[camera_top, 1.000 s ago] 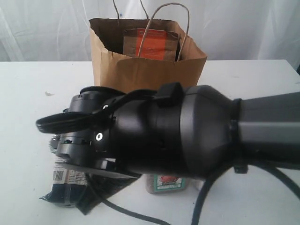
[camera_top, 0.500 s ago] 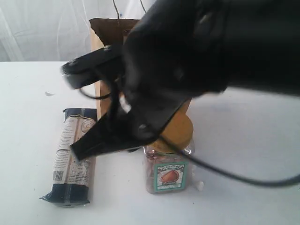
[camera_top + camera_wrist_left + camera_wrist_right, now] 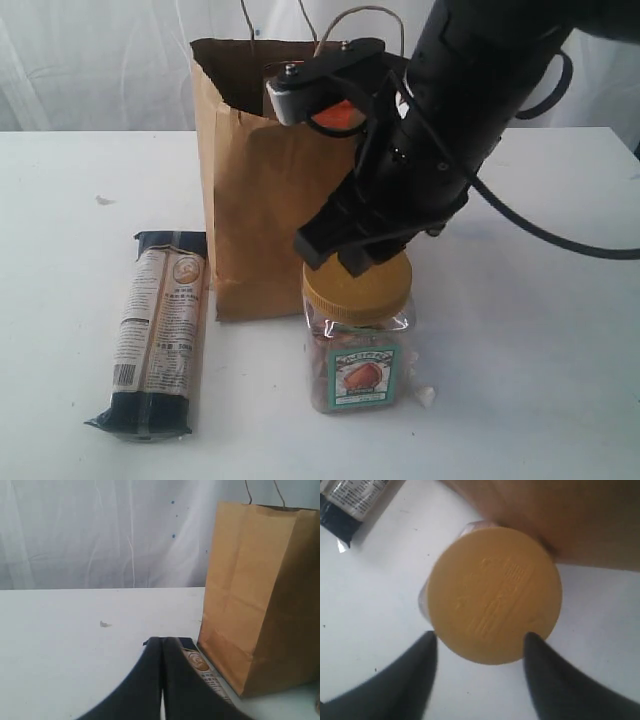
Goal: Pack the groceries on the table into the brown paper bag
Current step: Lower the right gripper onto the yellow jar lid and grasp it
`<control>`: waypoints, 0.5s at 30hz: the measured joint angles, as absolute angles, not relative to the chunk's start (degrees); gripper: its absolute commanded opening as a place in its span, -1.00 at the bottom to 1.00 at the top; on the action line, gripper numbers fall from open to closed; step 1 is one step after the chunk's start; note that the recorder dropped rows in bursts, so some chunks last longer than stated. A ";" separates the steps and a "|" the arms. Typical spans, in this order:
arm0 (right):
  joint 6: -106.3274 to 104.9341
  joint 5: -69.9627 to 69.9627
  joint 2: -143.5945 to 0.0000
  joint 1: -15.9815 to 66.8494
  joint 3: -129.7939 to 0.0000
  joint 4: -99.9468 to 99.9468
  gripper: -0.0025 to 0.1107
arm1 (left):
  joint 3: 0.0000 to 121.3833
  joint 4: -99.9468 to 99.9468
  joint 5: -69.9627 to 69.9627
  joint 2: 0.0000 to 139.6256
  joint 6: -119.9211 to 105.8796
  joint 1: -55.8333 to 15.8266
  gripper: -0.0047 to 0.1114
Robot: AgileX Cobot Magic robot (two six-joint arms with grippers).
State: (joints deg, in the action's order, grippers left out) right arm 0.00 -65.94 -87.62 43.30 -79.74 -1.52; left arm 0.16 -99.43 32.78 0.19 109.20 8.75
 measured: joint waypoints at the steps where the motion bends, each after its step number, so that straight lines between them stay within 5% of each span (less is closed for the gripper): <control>1: -0.33 -65.52 -87.74 43.30 -79.74 -2.21 0.65 | 0.16 -99.43 32.78 0.19 109.20 8.75 -0.92; 4: -0.61 -64.49 -88.34 43.30 -79.74 -3.34 0.90 | 0.16 -99.43 32.78 0.19 109.20 8.75 -0.92; 15: -0.61 -62.55 -89.45 43.30 -79.74 -3.34 0.90 | 0.16 -99.43 32.78 0.19 109.20 8.75 -0.92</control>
State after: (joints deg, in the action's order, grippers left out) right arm -0.61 -62.55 -89.45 43.30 -79.74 -3.34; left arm 0.16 -99.43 32.78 0.19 109.20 8.75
